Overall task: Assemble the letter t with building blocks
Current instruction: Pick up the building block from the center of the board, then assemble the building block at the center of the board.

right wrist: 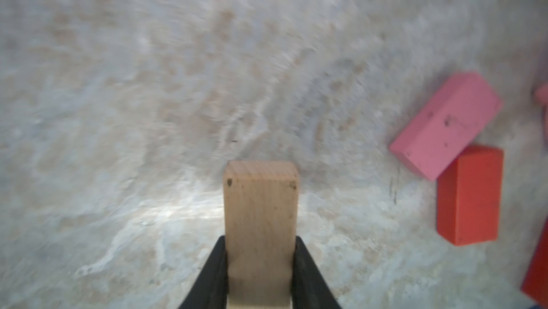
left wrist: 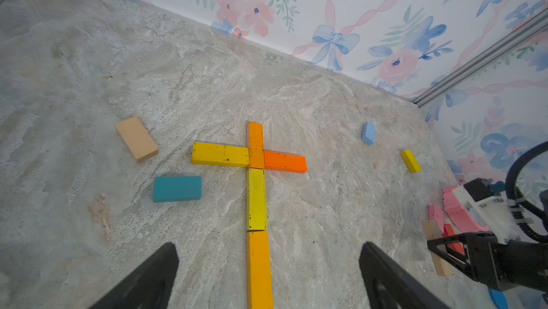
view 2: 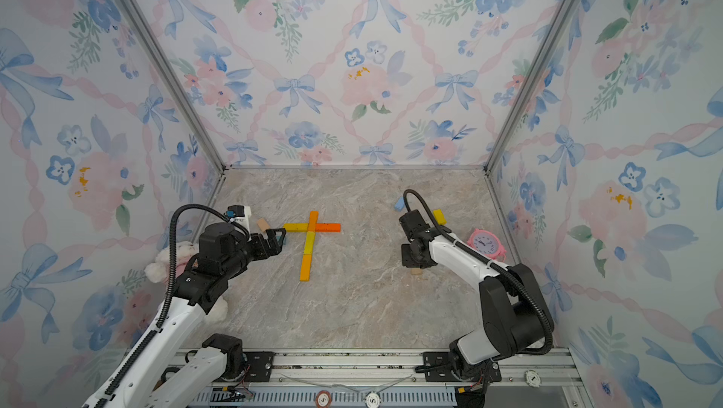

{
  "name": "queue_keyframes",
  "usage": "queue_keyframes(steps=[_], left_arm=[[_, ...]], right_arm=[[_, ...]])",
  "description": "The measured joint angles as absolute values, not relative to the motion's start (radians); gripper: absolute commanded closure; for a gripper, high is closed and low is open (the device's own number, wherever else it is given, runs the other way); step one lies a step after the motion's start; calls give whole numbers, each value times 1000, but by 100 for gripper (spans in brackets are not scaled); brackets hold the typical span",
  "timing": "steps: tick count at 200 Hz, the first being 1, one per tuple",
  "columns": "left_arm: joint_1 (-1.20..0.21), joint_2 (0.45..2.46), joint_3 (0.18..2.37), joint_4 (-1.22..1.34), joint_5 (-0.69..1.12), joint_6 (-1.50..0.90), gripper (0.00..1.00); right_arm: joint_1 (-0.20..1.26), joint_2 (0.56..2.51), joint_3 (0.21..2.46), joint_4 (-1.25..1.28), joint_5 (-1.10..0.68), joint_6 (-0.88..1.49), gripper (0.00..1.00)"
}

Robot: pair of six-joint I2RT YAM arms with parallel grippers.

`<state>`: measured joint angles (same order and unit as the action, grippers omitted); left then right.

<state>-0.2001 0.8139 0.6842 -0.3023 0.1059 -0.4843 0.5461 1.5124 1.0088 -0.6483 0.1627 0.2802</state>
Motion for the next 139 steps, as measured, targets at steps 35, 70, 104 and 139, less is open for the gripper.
queue_keyframes(steps=[35, 70, 104, 139], left_arm=[[-183, 845, 684, -323, 104, -484, 2], [-183, 849, 684, -366, 123, -463, 2], [-187, 791, 689, -389, 195, -384, 2], [-216, 693, 752, -452, 279, -242, 2]], right_arm=[[836, 1606, 1166, -638, 195, -23, 93], [945, 1774, 1244, -651, 192, -257, 93], [977, 1862, 1315, -682, 171, -403, 92], [991, 1893, 1389, -704, 143, -495, 93]])
